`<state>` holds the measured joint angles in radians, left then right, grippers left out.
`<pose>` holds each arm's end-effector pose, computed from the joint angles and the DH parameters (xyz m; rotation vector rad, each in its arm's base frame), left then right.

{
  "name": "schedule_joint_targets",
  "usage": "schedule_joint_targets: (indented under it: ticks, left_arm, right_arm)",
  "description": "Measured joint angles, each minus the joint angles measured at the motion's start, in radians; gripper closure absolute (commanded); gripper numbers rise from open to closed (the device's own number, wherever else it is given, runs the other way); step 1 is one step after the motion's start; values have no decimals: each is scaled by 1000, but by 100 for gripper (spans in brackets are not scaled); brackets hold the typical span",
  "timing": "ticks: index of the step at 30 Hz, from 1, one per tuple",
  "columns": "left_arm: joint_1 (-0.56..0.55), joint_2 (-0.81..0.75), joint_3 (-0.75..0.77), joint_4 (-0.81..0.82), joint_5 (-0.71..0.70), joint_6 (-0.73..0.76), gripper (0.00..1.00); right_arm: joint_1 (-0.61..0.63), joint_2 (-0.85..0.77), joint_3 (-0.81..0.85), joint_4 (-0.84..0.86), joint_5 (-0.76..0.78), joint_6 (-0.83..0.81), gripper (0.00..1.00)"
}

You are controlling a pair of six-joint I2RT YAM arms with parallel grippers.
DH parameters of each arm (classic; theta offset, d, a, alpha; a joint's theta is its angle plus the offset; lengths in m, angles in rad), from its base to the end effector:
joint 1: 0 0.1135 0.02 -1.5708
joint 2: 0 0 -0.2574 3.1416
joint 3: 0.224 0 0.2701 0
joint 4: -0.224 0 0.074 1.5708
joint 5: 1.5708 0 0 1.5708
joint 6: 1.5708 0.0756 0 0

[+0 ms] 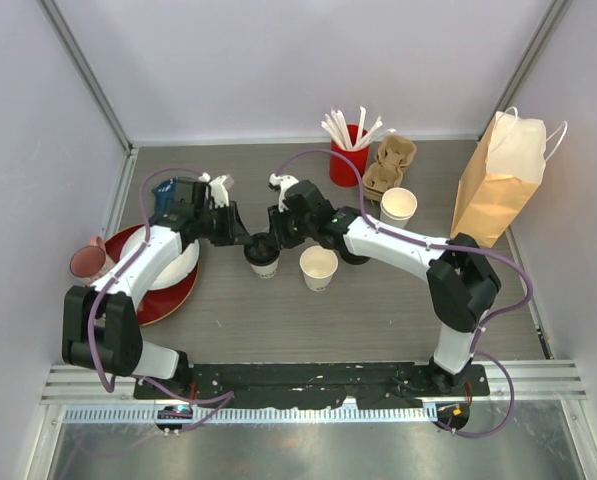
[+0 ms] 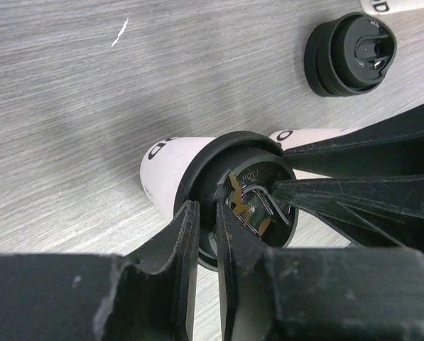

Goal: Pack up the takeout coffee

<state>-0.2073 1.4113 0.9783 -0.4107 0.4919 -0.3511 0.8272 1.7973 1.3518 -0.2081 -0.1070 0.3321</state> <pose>0.3223 -0.1043 0.2065 0.0573 2.4549 -0.8462 0.3053 0.3438 0.2143 -0.6297 2.2405 0.7334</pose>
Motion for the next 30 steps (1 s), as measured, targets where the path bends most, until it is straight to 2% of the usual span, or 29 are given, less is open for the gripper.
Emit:
schedule_joint_targets:
  ticks: [5, 17, 22, 30]
  left_arm:
    - [-1, 0, 45, -90, -9, 32, 75]
    - [0, 0, 149, -199, -2, 79, 70]
    - [11, -1, 154, -209, -5, 91, 74]
    - [44, -1, 87, -199, -35, 89, 75]
  right_arm:
    - [3, 1, 36, -71, -3, -14, 67]
    - [4, 27, 163, -207, 17, -74, 60]
    - [-6, 26, 195, -219, 16, -71, 64]
    - [-30, 10, 144, -219, -8, -18, 68]
